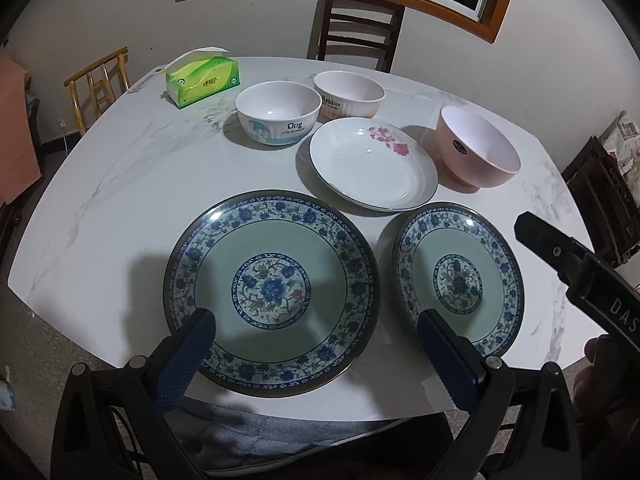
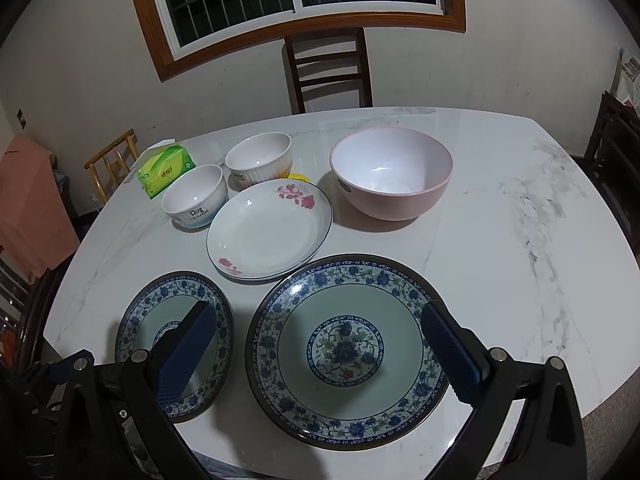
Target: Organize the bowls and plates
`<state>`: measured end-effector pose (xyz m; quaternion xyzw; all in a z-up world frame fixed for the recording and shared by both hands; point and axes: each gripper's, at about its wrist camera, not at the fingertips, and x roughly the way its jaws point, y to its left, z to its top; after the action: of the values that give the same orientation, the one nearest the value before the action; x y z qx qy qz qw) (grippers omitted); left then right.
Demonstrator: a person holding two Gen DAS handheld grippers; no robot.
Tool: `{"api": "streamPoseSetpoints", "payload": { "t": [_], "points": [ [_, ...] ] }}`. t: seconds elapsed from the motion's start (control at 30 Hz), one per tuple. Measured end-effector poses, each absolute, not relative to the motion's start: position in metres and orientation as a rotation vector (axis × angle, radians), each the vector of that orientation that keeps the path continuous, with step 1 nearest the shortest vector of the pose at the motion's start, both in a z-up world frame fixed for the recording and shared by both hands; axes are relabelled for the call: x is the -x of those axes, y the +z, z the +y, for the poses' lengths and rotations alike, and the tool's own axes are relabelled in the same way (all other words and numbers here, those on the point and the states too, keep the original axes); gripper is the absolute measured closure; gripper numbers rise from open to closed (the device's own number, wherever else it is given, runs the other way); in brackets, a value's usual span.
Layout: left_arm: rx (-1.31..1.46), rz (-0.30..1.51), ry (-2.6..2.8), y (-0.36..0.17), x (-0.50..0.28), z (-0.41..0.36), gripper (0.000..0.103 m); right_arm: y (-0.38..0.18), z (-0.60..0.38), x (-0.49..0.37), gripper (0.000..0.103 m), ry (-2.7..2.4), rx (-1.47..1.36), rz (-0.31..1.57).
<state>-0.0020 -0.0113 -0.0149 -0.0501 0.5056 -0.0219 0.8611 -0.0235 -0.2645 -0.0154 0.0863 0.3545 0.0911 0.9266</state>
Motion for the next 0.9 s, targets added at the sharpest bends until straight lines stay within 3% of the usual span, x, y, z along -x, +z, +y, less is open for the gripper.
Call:
{"api": "streamPoseSetpoints", "payload": {
  "t": [0.9],
  "points": [
    [0.078, 1.088, 0.000, -0.024, -0.013, -0.001, 0.000, -0.012, -0.257, 0.025, 0.002, 0.218, -0.162, 0.744]
  ]
}}
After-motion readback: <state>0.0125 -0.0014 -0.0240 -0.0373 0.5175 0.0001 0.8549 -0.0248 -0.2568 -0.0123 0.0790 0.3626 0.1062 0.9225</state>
